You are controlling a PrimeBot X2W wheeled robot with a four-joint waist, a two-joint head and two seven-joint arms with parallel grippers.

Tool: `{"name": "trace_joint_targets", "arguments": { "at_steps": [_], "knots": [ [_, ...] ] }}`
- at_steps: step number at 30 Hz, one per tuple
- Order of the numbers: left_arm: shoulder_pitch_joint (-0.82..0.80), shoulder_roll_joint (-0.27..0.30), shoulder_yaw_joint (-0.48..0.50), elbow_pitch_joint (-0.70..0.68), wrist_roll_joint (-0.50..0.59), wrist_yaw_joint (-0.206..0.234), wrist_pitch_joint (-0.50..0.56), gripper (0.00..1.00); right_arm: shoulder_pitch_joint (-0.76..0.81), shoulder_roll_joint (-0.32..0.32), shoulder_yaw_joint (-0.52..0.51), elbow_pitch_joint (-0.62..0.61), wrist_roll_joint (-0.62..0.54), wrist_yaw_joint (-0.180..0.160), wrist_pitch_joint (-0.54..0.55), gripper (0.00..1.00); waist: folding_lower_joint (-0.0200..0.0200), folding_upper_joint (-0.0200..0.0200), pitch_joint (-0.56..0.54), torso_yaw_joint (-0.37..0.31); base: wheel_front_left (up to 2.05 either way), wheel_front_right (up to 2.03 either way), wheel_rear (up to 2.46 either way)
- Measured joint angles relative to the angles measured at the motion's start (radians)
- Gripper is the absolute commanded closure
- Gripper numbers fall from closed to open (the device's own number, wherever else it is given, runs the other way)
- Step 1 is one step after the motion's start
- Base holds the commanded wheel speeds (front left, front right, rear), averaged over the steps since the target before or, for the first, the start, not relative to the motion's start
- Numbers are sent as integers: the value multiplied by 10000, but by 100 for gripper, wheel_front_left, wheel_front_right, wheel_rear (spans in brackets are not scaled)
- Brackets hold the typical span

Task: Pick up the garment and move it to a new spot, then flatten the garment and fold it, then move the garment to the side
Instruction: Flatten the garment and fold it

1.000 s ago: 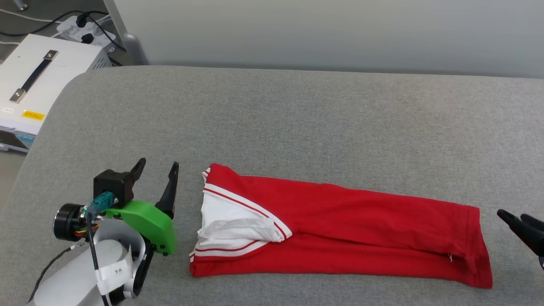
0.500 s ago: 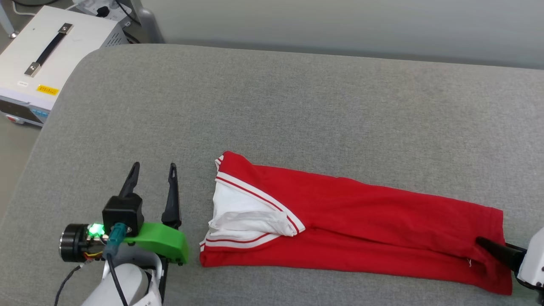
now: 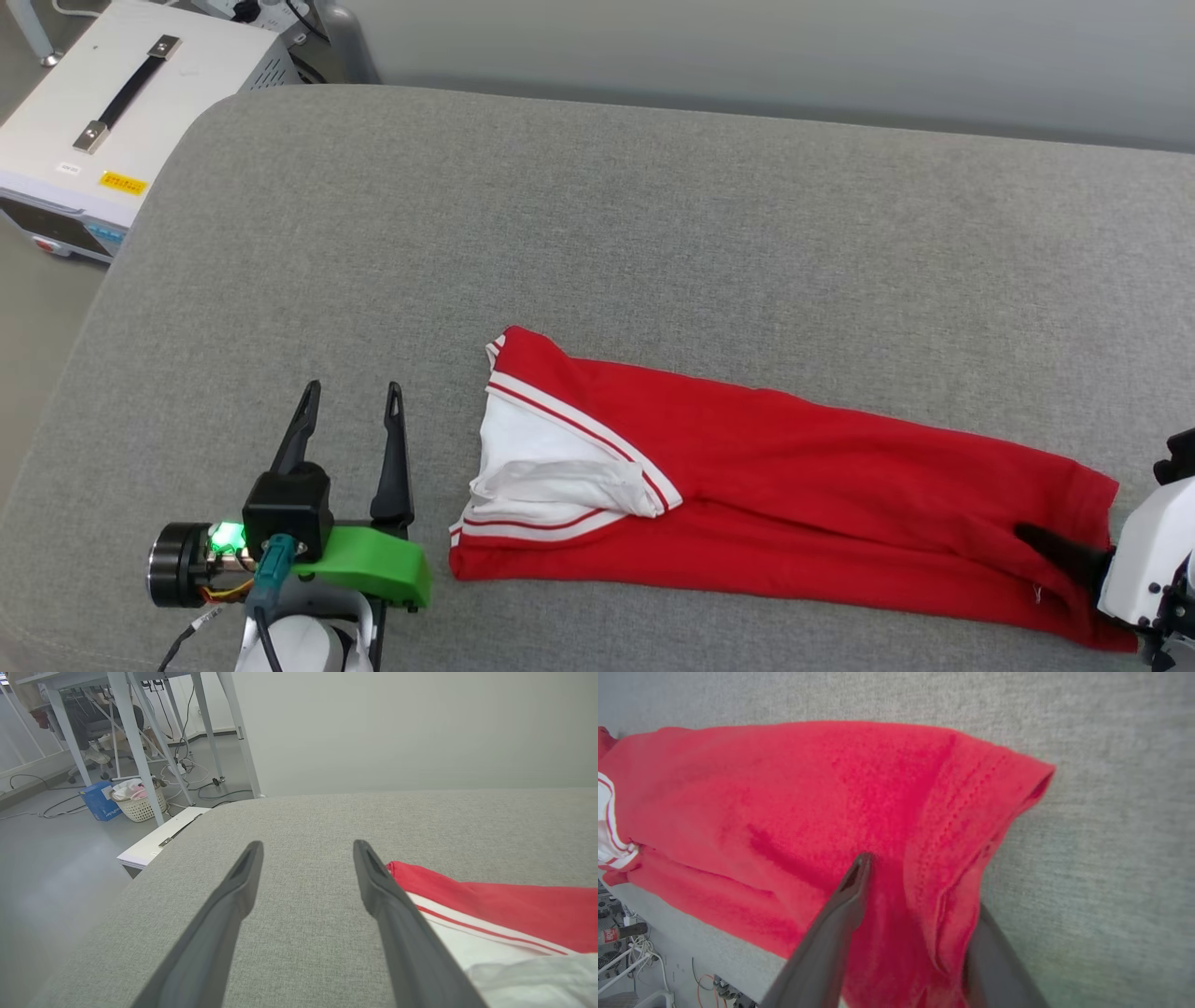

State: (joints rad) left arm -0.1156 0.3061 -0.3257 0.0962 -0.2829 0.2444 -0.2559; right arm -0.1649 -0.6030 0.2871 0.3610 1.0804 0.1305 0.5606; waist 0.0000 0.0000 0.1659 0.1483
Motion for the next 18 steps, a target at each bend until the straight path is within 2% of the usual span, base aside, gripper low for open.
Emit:
{"name": "trace_joint_targets", "arguments": {
  "at_steps": [9,12,18],
  "knots": [
    [549,-537,671,-159,840,-704,0,0,58,-226,56,343,395,12,-602,100,0,0,-305,-109,0,0,0],
    [587,-673,777,-165,1062,-928,0,0,151,-571,-134,491,422,12,-727,100,0,0,-403,-165,0,0,0],
    [691,-911,995,-125,1342,-1273,0,0,215,-1716,-466,890,38,12,-825,100,0,0,-568,-262,0,0,0]
  ]
}}
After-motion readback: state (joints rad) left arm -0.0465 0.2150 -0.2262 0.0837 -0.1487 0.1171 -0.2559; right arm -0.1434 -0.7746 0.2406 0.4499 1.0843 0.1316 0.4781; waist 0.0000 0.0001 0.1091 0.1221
